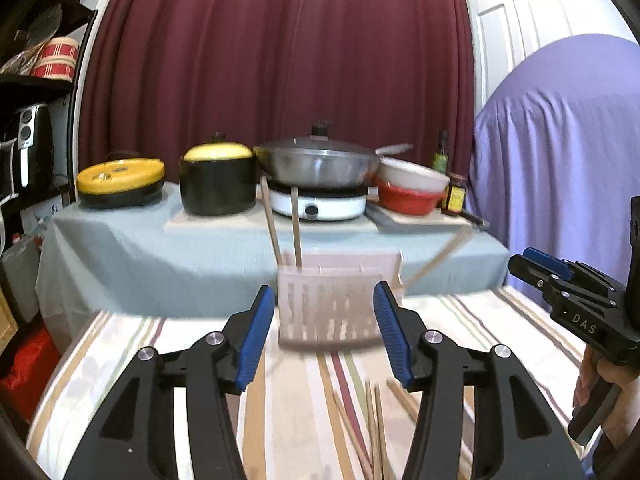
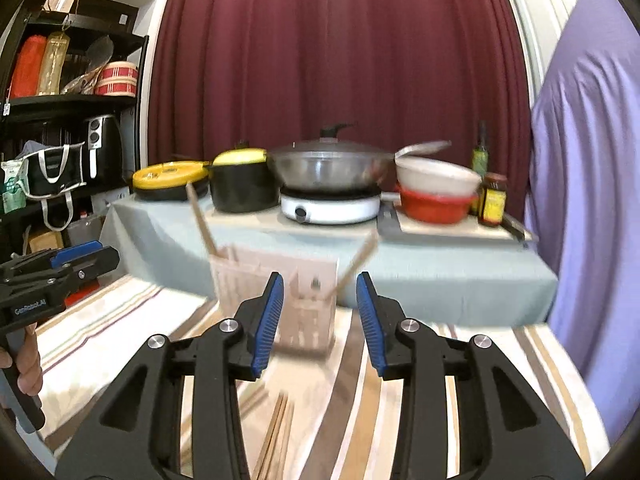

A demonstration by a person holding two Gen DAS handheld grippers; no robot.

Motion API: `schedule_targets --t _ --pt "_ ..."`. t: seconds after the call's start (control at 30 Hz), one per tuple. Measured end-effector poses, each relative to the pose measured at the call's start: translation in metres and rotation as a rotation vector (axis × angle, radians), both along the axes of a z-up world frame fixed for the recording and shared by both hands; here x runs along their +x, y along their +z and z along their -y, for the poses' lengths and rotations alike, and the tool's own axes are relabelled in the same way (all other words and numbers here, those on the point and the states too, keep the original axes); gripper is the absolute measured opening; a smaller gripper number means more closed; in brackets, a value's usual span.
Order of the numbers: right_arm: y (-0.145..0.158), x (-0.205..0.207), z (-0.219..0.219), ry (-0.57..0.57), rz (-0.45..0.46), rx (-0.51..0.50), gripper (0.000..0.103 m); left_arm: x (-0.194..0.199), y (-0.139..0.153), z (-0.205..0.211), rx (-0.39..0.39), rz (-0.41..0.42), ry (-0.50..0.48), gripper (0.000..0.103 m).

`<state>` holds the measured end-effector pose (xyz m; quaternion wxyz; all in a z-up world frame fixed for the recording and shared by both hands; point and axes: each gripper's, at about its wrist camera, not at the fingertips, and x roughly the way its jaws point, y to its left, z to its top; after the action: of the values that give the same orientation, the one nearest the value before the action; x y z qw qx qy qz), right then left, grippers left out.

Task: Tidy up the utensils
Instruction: 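Open both tools to release the chopsticks into the basket, then move both open tools back over the remaining chopsticks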

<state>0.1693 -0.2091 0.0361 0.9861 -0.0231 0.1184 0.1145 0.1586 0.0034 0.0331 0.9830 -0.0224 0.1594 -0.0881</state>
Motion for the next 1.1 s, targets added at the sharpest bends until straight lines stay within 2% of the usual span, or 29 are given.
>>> schedule_targets --t 0.43,0.7,0.9,0.93,1.03,1.1 --pt "-0.090 -0.082 0.012 -0.043 -0.148 -0.013 0.037 -0.057 -0.074 -0.002 -0.005 -0.148 0.008 0.051" --pt "-0.137 -0.107 0.007 -0.016 -0.229 -0.018 0.037 -0.080 -0.103 -0.006 -0.008 -0.197 0.017 0.051" --pt "-0.158 -0.116 -0.004 0.020 -0.262 -0.037 0.036 -0.091 -0.121 -0.002 0.006 -0.223 0.004 0.051" --pt "-0.161 -0.117 -0.005 0.022 -0.264 -0.044 0.035 -0.092 -0.122 -0.002 0.007 -0.224 0.002 0.051" --pt "-0.167 -0.114 -0.006 0.026 -0.284 -0.050 0.023 -0.095 -0.126 -0.001 0.003 -0.226 -0.002 0.051" --pt "-0.171 -0.113 -0.006 0.028 -0.292 -0.055 0.022 -0.096 -0.128 0.000 0.002 -0.230 -0.006 0.051"
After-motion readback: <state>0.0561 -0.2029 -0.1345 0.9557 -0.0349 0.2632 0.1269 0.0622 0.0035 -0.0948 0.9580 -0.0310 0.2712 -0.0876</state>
